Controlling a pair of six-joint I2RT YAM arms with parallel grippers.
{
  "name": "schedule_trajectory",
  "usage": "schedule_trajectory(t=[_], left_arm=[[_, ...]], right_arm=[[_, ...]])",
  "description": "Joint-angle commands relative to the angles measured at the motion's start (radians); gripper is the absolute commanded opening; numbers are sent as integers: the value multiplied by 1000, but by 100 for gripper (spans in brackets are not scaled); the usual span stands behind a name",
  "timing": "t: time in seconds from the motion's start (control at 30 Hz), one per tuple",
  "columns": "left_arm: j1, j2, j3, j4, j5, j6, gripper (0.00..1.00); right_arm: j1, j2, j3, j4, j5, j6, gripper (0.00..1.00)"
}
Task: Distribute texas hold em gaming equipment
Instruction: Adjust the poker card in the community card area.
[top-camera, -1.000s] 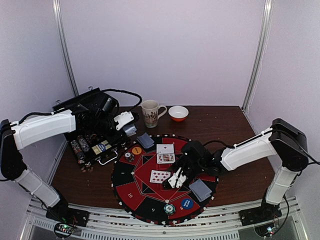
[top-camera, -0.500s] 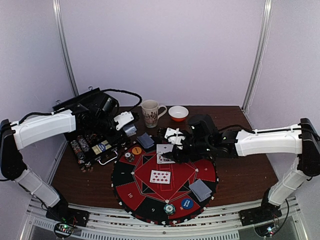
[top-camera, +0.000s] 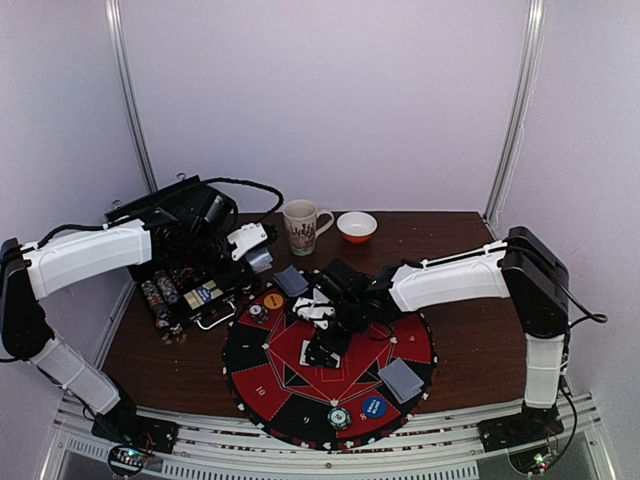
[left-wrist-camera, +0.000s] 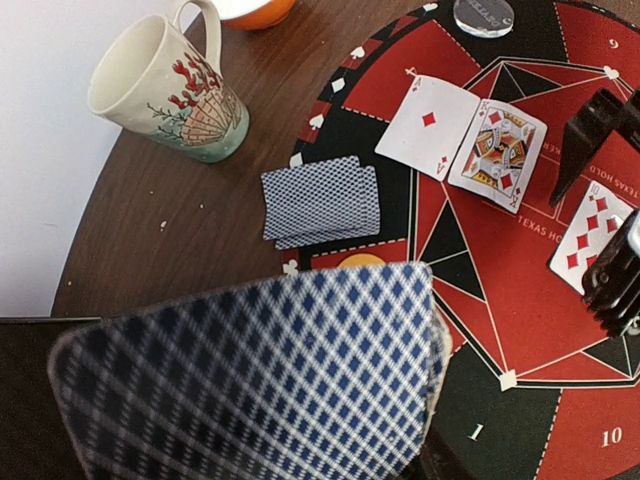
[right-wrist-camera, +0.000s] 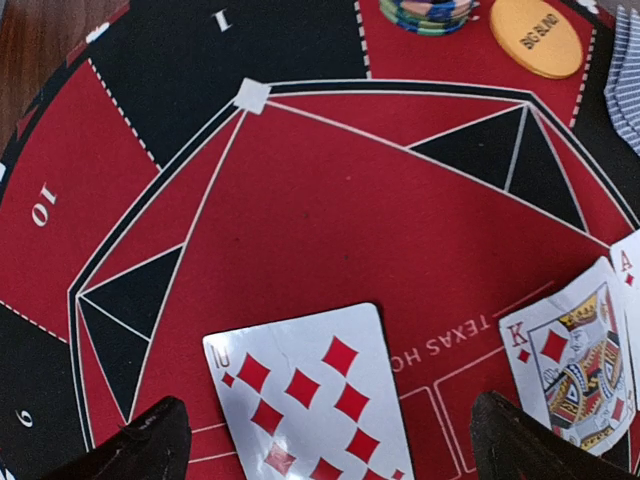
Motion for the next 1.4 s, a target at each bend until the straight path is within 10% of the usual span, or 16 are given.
schedule_trajectory(t=[0.0, 0.73, 1.37], left_arm=[[10, -1, 0, 40, 15, -4, 41], [10, -1, 4, 36, 14, 1, 41], [11, 0, 3, 32, 3, 1, 42]], right_arm=[[25, 60, 81, -155, 3, -66, 96], [-59, 143, 142, -335, 64, -166, 56], [-99, 150, 181, -405, 216, -320, 53]])
